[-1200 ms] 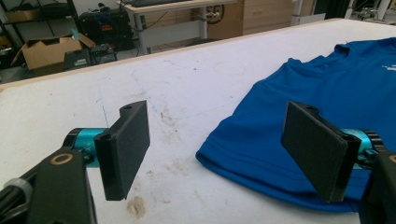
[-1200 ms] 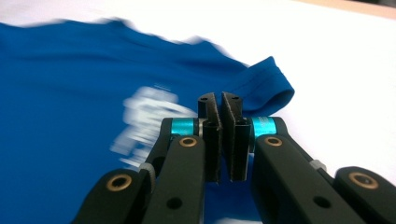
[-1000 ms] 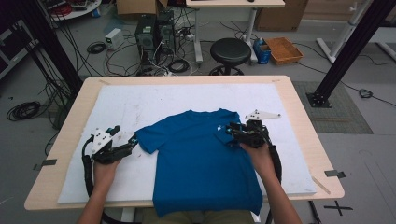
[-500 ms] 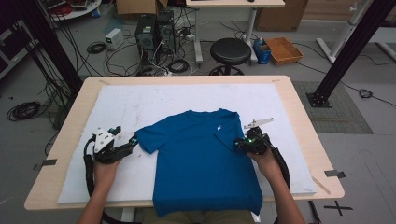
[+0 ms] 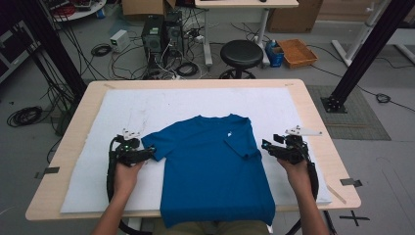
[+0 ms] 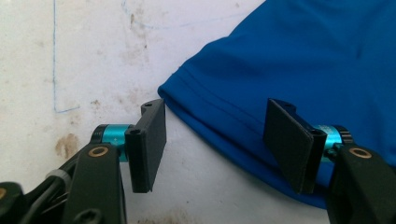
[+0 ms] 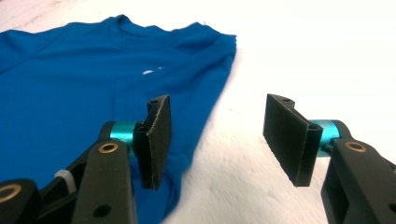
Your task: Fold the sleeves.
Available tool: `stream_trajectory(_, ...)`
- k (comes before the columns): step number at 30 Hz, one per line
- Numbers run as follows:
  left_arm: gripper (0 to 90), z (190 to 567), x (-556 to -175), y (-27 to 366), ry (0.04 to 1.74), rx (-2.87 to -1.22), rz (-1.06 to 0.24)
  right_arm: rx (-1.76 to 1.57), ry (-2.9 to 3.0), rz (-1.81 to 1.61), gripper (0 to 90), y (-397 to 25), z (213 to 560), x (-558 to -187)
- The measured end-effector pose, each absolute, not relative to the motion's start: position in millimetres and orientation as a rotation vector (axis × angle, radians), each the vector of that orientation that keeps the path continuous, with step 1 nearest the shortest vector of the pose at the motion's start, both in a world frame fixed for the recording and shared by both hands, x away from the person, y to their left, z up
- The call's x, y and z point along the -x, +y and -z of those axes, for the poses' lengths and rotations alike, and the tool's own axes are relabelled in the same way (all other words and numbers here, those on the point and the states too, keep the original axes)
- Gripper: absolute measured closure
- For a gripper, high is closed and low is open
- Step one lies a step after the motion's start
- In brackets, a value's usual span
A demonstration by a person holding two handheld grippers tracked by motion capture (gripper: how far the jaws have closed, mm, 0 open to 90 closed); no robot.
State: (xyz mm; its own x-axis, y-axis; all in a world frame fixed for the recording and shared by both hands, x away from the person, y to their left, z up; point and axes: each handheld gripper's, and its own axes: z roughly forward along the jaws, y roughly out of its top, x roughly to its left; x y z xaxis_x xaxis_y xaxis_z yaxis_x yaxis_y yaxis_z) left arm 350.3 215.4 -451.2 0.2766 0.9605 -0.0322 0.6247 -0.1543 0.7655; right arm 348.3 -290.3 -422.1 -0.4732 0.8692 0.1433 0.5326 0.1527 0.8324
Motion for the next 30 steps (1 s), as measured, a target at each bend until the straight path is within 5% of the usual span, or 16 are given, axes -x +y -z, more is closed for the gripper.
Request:
stream_trajectory(2, 42.7, 450, -351, 213, 1.405, -1.887, -0.64, -1.342, 2.065, -1.243, 42.2, -291, 422, -347)
stream_trajectory(6, 70.4, 448, -351, 203, 1.338, -1.945, -0.644, -1.332, 2.054, -1.239, 42.1, -297, 421, -340)
stream_trajectory(10, 85.7, 447, -353, 200, 1.332, -1.953, -0.615, -1.334, 2.039, -1.24, 42.1, -303, 420, -334)
stream_trajectory(20, 86.3, 426, -355, 201, 1.191, -1.74, -0.513, -1.365, 2.005, -1.25, 41.7, -314, 421, -330)
stream_trajectory(27, 86.1, 412, -369, 131, 0.985, -1.796, -0.395, -1.374, 2.0, -1.242, 41.8, -314, 421, -330)
stream_trajectory(28, 84.0, 409, -371, 119, 0.959, -1.792, -0.396, -1.374, 2.001, -1.24, 41.7, -314, 421, -330)
stream_trajectory(30, 54.5, 405, -373, 107, 0.972, -1.762, -0.427, -1.369, 2.004, -1.237, 41.7, -314, 421, -330)
